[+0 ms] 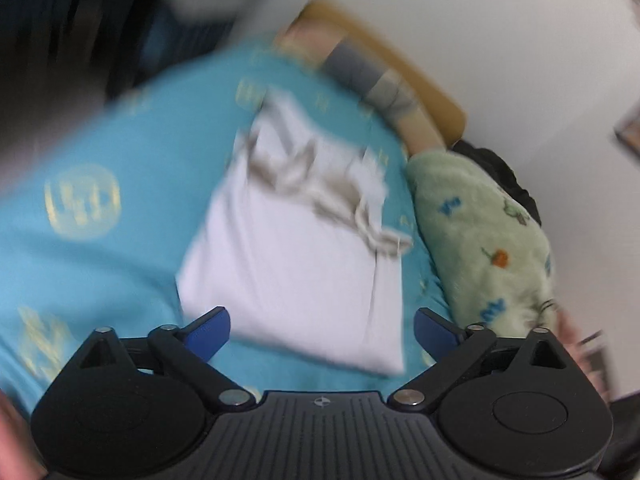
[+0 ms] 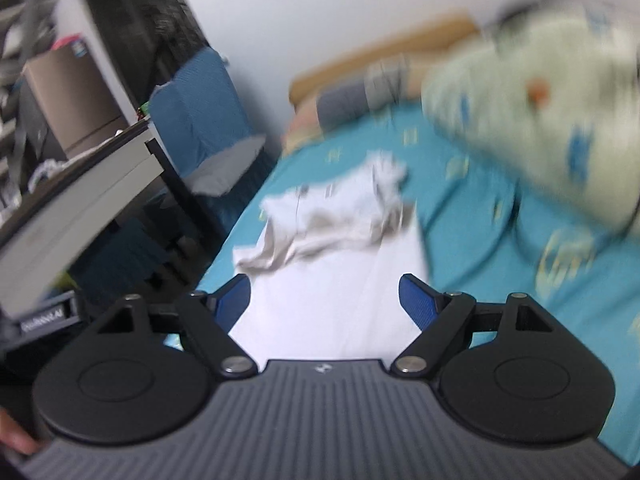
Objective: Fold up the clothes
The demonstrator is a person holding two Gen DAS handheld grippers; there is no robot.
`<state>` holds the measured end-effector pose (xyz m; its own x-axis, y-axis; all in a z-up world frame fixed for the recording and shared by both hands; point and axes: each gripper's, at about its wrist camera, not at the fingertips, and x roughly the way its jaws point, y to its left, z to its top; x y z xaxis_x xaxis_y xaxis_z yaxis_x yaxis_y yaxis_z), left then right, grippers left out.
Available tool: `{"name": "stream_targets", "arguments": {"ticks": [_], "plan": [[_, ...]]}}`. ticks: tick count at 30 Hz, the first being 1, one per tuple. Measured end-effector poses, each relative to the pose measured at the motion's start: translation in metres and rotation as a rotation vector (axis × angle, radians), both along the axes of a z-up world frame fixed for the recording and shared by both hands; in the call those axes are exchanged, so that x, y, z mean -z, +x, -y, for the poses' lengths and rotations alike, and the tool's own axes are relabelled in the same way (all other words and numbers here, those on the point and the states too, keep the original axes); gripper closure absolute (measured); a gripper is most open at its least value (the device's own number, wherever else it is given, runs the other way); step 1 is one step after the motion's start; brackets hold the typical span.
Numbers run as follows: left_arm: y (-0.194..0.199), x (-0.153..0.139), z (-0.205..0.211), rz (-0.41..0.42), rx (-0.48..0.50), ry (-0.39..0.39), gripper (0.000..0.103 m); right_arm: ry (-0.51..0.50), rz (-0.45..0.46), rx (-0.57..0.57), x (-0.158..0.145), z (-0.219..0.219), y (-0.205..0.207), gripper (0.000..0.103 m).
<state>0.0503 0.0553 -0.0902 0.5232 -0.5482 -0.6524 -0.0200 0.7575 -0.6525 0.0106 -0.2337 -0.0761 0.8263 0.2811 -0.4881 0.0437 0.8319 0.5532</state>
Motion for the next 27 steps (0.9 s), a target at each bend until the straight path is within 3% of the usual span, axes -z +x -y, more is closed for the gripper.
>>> {"name": "stream_targets", "arguments": {"ticks": [5, 9, 12, 14, 18, 19, 20, 23, 27], "plan": [[0.028, 0.054, -0.009, -0.241, -0.068, -0.191, 0.008, 0.369, -0.174, 0.021, 0.054, 0.010, 0.013, 0.019], [0.044, 0.076, -0.007, -0.297, -0.110, -0.224, 0.012, 0.534, -0.260, 0.080, 0.087, 0.009, 0.025, 0.020], [0.050, 0.084, -0.004, -0.303, -0.153, -0.213, 0.024, 0.568, -0.292, 0.125, 0.102, 0.012, 0.030, 0.021], [0.051, 0.085, -0.005, -0.287, -0.199, -0.205, 0.036, 0.578, -0.289, 0.172, 0.110, 0.018, 0.030, 0.030], [0.051, 0.084, -0.008, -0.262, -0.265, -0.182, 0.073, 0.575, -0.262, 0.242, 0.114, 0.028, 0.028, 0.041], [0.051, 0.084, -0.008, -0.259, -0.272, -0.175, 0.079, 0.563, -0.264, 0.245, 0.115, 0.029, 0.030, 0.053], [0.050, 0.083, -0.009, -0.252, -0.276, -0.179, 0.082, 0.551, -0.266, 0.249, 0.115, 0.030, 0.031, 0.068], [0.047, 0.074, -0.011, -0.224, -0.286, -0.192, 0.093, 0.516, -0.271, 0.259, 0.117, 0.032, 0.036, 0.089], [0.039, 0.041, -0.012, -0.155, -0.273, -0.190, 0.098, 0.475, -0.160, 0.240, 0.094, 0.034, 0.029, 0.094]]}}
